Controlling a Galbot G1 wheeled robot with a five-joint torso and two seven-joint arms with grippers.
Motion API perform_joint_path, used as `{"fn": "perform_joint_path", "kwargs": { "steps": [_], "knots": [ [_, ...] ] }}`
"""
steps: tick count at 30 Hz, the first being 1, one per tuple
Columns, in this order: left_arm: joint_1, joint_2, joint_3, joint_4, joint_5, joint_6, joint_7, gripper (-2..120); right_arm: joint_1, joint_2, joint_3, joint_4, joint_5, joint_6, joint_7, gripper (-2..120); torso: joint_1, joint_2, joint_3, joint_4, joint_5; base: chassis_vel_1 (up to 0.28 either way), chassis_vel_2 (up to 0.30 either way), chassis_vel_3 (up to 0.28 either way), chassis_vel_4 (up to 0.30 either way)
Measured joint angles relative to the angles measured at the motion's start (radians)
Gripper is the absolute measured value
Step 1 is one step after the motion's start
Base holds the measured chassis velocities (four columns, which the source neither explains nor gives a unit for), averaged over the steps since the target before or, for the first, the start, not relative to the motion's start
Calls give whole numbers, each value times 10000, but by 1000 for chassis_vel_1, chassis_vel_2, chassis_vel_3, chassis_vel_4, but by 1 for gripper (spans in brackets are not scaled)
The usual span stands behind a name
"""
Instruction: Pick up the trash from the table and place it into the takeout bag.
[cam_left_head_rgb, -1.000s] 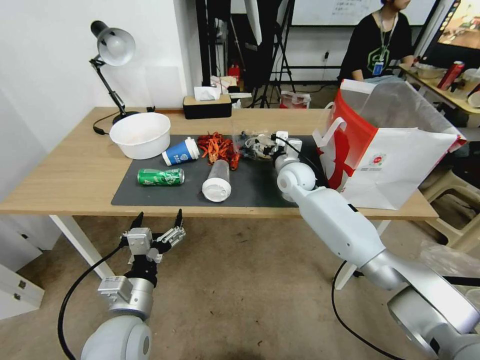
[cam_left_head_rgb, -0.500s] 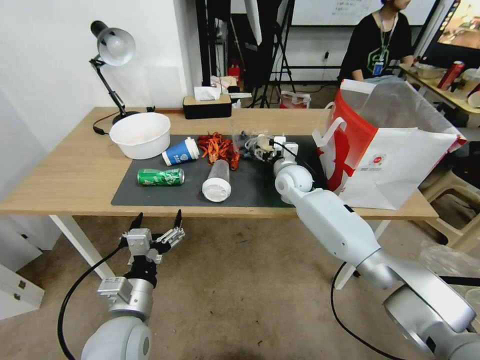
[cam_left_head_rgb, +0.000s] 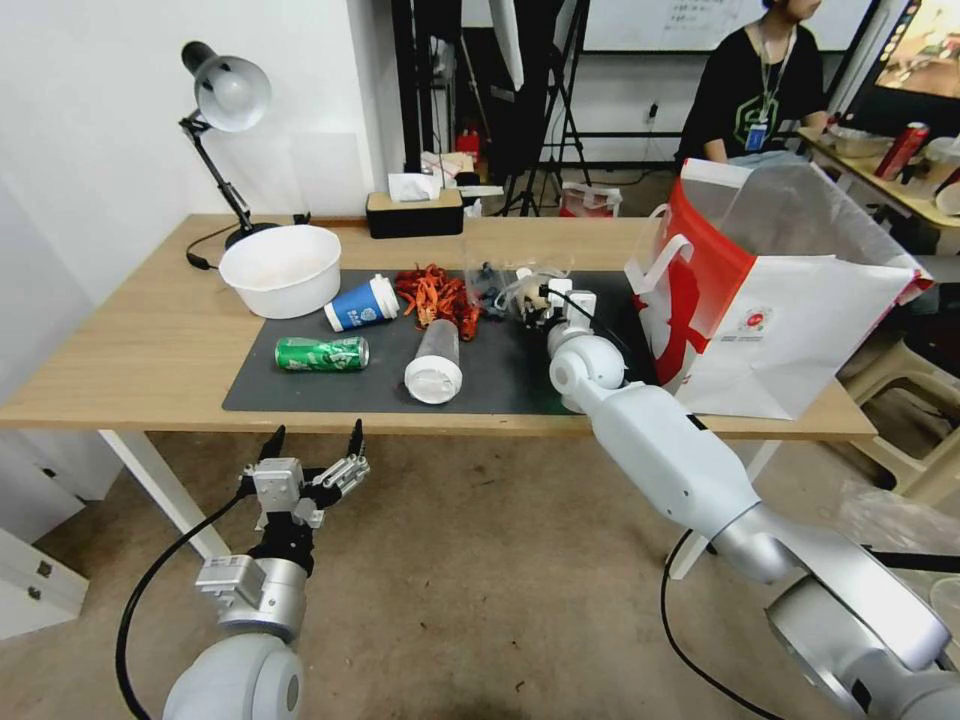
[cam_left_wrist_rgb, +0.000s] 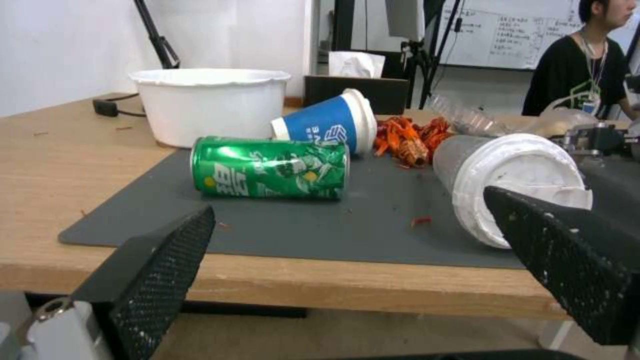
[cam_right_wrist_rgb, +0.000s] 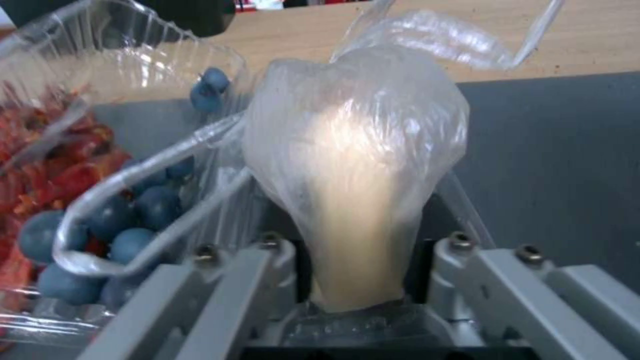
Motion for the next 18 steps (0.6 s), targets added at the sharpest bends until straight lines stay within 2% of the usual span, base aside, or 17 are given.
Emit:
{"fn": "perform_joint_path", "kwargs": {
  "steps": [5, 9, 18],
  "knots": [
    [0, 0, -18, 0, 1, -11, -4, 100, -68, -85, 85, 184, 65, 210, -81, 8, 0, 0, 0, 0, -1, 0, 0, 0, 0],
    [6, 0, -24, 0, 1, -29, -6, 100, -104, -119, 154, 285, 116, 360, -168, 6, 0, -1, 0, 0, -1, 0, 0, 0, 0],
    [39, 0, -34, -10, 20, -81, -12, 100, -512, -438, 497, 1304, 663, 1404, -1154, 6, 0, 0, 0, 0, 0, 0, 0, 0, 0]
  ]
}}
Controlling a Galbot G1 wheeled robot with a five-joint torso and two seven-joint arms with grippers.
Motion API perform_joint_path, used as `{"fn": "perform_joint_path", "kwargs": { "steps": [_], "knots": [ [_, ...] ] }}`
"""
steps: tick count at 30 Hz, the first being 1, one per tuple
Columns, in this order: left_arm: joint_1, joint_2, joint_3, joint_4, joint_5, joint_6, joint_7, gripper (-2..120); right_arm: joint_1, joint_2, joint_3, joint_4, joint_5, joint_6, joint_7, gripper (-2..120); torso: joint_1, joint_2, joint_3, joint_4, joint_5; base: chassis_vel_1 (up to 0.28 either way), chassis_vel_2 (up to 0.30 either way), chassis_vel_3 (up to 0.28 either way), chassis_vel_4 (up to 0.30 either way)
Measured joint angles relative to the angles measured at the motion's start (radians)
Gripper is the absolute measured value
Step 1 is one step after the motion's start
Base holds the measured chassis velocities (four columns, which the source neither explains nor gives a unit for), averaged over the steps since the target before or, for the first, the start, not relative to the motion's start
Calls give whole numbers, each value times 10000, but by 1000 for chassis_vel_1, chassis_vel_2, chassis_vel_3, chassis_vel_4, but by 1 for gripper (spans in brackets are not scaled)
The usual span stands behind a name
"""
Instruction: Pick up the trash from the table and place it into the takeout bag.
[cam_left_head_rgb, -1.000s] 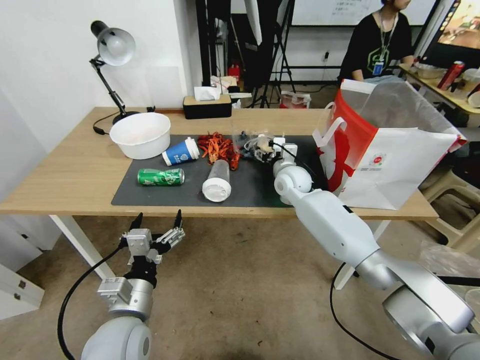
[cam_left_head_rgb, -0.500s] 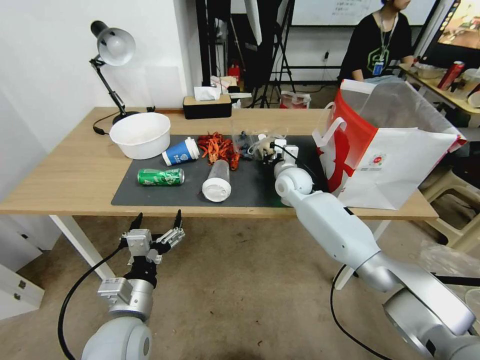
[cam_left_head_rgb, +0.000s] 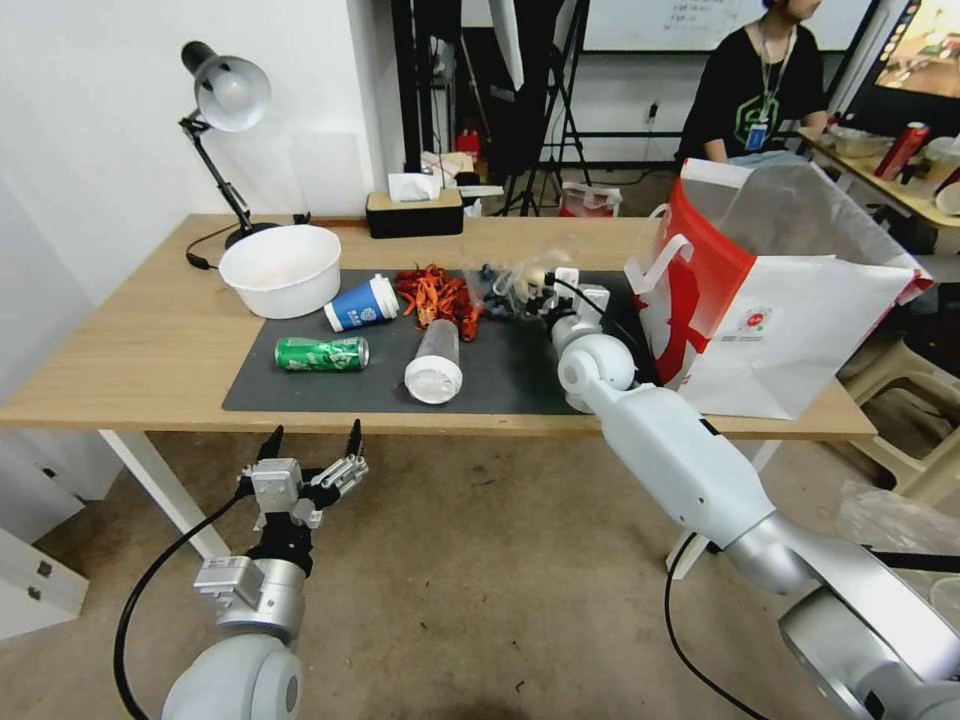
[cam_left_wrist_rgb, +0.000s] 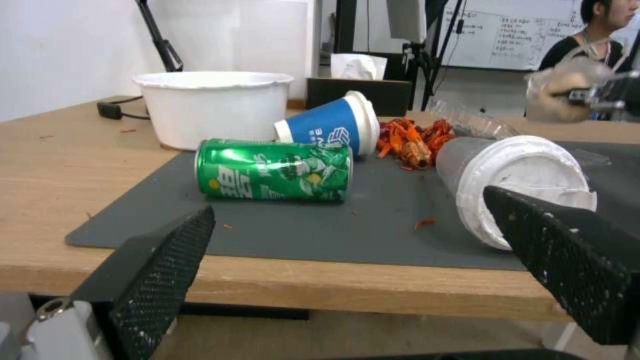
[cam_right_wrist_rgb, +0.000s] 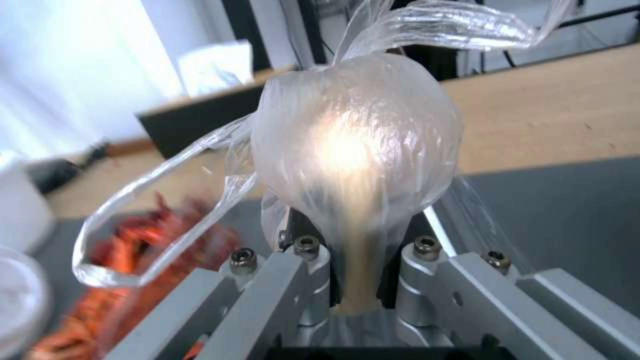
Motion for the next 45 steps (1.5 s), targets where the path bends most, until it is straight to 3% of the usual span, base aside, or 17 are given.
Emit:
{"fn": "perform_joint_path", "kwargs": {
  "steps": [12, 18, 24, 30, 33, 45],
  "knots": [
    [22, 0, -21, -11, 9, -33, -4, 100, -290, -685, 1040, 2377, -442, 209, -813, 6, 0, 0, 0, 0, 2, 0, 0, 0, 0],
    [29, 0, -23, -27, 20, -60, -5, 100, 160, -1204, 2014, 3653, -849, -908, -187, 6, -1, 0, 0, 0, 1, 0, 0, 0, 0],
    [25, 0, 10, -44, 84, -103, -5, 100, 334, -1888, 2977, 4653, -1285, -2682, 1226, 6, -2, 0, 0, -3, 0, 0, 0, 0, 0],
    [22, 0, 33, -44, 126, -135, -3, 100, 147, -2155, 3379, 5036, -1262, -3359, 1680, 6, -2, 0, 0, 4, 2, 0, 0, 0, 0],
    [64, 0, 85, -77, 190, -184, 10, 100, -647, -2853, 4463, 5787, -983, -4409, 2173, 6, -1, 0, 0, -4, 4, 0, 0, 0, 0],
    [171, 0, 238, -169, 332, -326, 40, 100, -2593, -4065, 6515, 6641, 418, -5982, 2404, 6, -2, 0, 0, -1, 1, 0, 0, 0, 0]
  ]
}}
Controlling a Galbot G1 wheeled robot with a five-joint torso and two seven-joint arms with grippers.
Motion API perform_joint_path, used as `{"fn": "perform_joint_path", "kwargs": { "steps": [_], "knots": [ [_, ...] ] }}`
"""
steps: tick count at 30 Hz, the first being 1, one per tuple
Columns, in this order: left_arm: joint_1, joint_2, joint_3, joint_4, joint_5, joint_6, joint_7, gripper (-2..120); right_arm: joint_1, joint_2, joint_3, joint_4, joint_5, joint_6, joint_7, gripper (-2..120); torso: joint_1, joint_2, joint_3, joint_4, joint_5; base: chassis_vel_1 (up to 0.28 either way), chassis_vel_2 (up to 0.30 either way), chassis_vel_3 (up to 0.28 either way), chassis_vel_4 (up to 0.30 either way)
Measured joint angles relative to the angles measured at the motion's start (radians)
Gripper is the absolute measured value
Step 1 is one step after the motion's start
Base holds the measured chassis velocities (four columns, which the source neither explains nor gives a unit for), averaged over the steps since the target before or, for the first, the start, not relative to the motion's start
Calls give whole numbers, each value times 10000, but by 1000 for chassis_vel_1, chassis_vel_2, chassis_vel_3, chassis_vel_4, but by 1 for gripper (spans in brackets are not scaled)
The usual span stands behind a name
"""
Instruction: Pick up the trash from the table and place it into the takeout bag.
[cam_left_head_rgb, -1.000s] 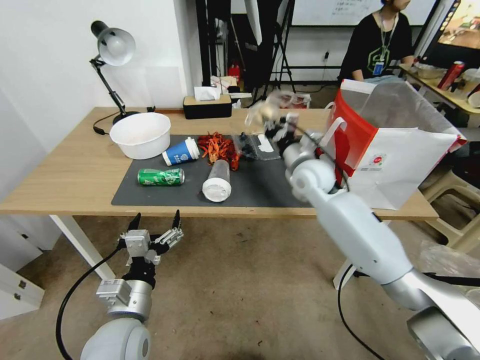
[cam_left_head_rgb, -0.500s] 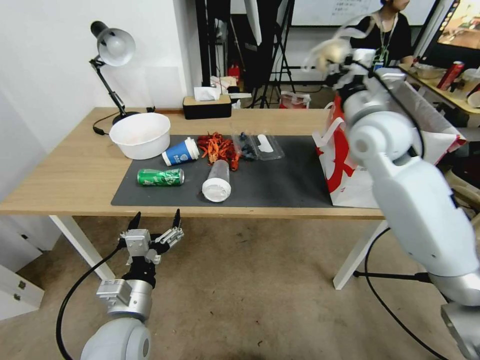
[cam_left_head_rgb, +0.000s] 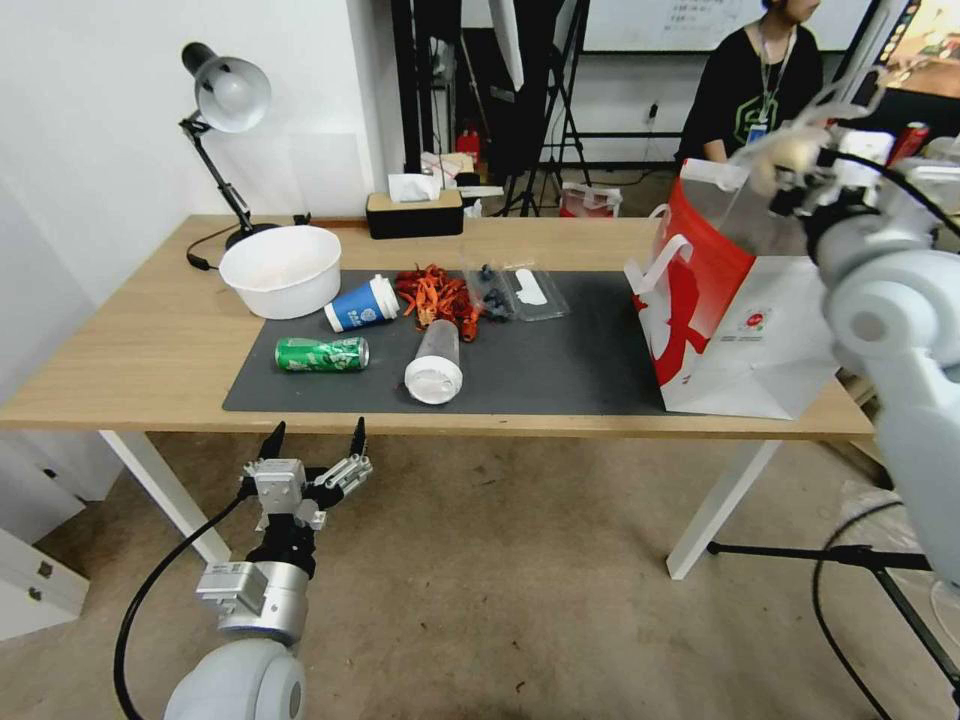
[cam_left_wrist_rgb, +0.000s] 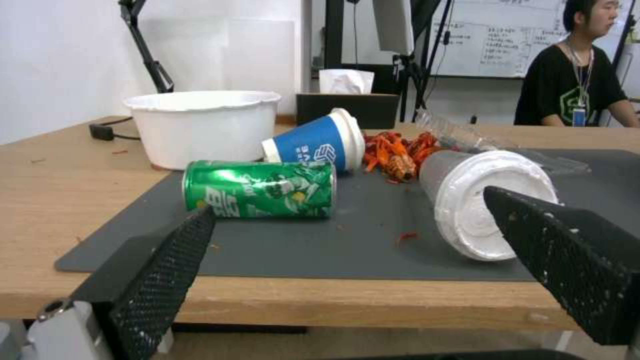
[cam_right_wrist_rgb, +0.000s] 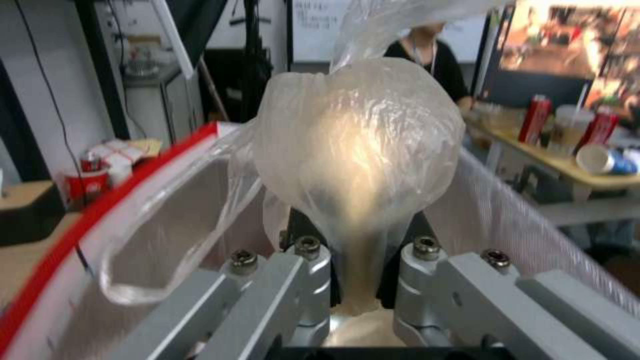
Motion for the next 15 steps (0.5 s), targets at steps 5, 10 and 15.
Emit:
{"fn": "perform_joint_path", "kwargs": {
  "steps": [5, 10, 15],
  "knots": [
    [47, 0, 148, -21, 112, -67, 8, 100, -564, -122, 277, 78, 571, -149, 70, 21, 1, 0, 0, 1, -3, 0, 0, 0, 0],
    [151, 0, 154, -185, 137, -84, 13, 100, -1014, -96, 679, 255, 1028, -140, 141, 54, 2, 0, 0, 1, -1, 0, 0, 0, 0],
    [205, 0, 147, -246, 137, -84, 14, 100, -1140, -124, 874, 352, 1146, -130, 131, 67, 2, 0, 0, 1, -2, 0, 0, 0, 0]
  ]
}}
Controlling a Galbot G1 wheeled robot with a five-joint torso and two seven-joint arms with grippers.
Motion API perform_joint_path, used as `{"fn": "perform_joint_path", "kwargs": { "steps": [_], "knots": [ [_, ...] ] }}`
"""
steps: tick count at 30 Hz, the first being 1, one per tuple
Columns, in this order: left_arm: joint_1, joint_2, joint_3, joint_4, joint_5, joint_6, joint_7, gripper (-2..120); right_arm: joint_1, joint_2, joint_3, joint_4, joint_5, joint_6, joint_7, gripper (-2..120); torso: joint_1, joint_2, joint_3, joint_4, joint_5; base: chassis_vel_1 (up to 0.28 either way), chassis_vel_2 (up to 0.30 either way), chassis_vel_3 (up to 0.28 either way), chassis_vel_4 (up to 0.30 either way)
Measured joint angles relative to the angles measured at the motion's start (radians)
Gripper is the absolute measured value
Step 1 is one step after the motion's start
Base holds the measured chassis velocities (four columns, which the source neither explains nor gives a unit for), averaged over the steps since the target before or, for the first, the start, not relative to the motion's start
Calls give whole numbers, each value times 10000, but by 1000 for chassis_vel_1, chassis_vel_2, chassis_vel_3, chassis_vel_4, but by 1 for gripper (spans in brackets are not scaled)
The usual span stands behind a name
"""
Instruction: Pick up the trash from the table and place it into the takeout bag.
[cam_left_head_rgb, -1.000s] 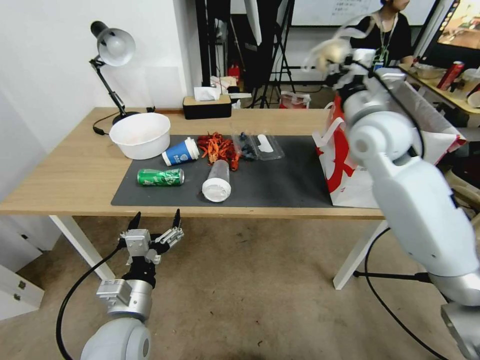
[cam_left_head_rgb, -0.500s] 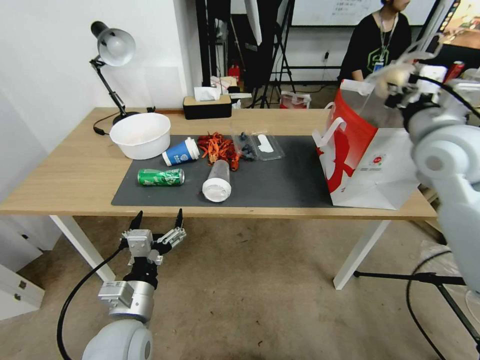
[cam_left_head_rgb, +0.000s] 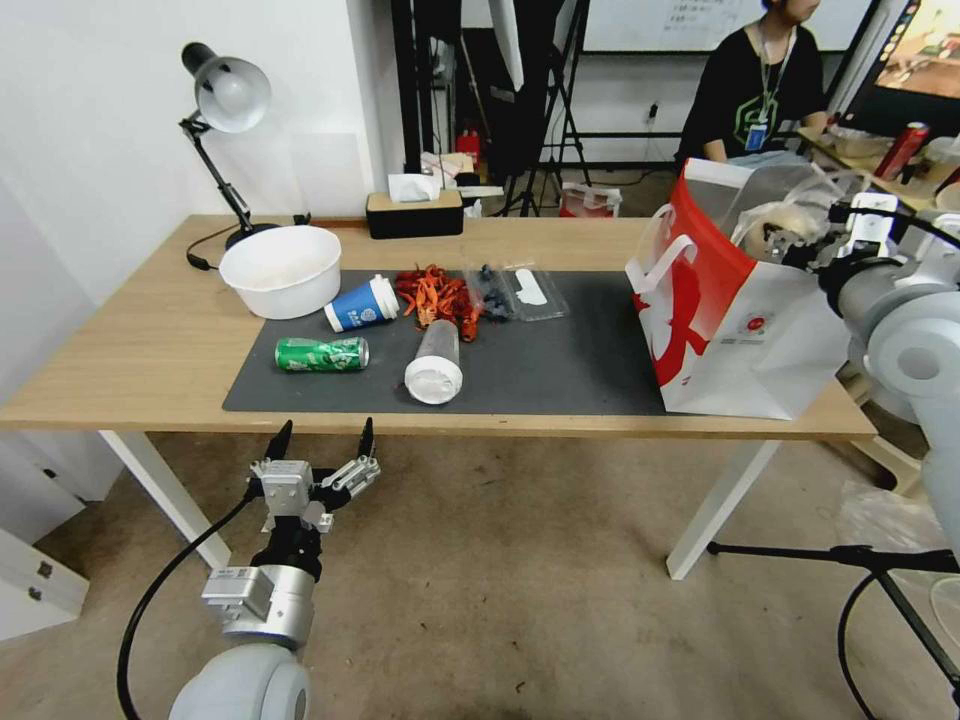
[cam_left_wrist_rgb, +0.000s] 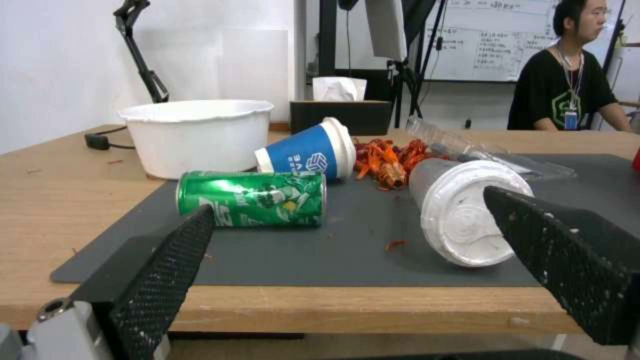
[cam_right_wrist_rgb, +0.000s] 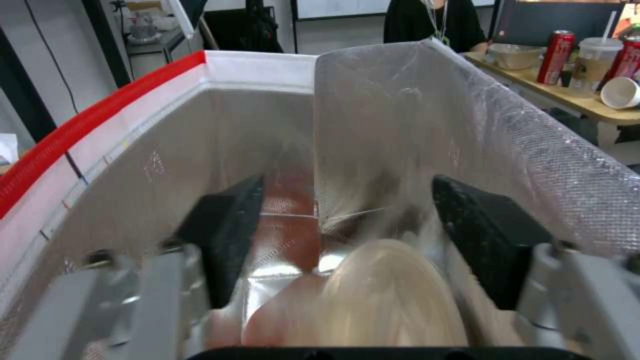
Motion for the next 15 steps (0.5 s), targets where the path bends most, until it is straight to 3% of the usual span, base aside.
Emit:
{"fn": "perform_joint_path", "kwargs": {
  "steps": [3, 8, 11, 12, 15],
  "knots": [
    [47, 0, -3, -47, 0, -17, 2, 100, -154, -112, 169, 131, 74, 37, -25, 84, 0, 0, 0, -1, 0, 0, 0, 0, 0],
    [73, 0, -1, -82, 0, -29, 3, 100, -192, -174, 245, 242, 218, 593, -120, 96, 0, 0, 1, -1, 0, 0, 0, 0, 0],
    [90, 0, 1, -89, -2, -57, 4, 100, -370, -249, 317, 622, 989, 2200, -508, 100, 0, 0, 1, 1, -2, 0, 0, 0, 0],
    [90, 0, 1, -89, -2, -57, 4, 100, -370, -249, 317, 622, 989, 2200, -508, 100, 0, 0, 1, 1, -2, 0, 0, 0, 0],
    [91, 0, 8, -80, -6, -72, 6, 100, -888, -263, 397, 1012, 1091, 3567, -1412, 100, 0, 0, 1, -2, -1, 0, 0, 0, 0]
  ]
}}
